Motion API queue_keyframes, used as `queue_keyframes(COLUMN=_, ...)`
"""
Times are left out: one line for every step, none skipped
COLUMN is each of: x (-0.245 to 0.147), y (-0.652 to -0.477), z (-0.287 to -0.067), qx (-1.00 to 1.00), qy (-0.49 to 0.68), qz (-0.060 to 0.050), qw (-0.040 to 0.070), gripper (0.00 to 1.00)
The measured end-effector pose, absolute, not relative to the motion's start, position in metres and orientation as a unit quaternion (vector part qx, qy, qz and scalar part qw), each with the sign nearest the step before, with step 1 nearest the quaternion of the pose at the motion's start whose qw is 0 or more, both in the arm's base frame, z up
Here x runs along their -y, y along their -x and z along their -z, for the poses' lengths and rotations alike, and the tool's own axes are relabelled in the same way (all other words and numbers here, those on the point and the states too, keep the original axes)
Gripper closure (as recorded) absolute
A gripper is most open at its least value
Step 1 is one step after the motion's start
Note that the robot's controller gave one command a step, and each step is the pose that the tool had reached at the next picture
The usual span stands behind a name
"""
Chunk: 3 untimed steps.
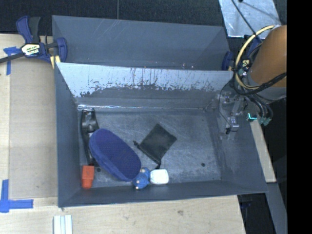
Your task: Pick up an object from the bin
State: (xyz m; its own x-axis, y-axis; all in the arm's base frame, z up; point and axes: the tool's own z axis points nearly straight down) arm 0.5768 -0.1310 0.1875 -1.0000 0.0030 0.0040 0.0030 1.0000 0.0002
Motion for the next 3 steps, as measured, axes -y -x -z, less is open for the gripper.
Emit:
queue_keyframes(x=0.130, y=-0.579, z=-0.192, qx=1.000, qy=0.000, qz=-0.001, qw=-0.002, gripper=1.00)
queue_keyframes(x=0.105, y=-0.506, z=-0.112, qx=1.000, qy=0.030, qz=0.001, qw=0.005, gripper=1.00)
queue_keyframes(x=0.068, y=-0.517, z=-0.068, qx=1.000, qy=0.006, qz=0.001, qw=0.000, gripper=1.00)
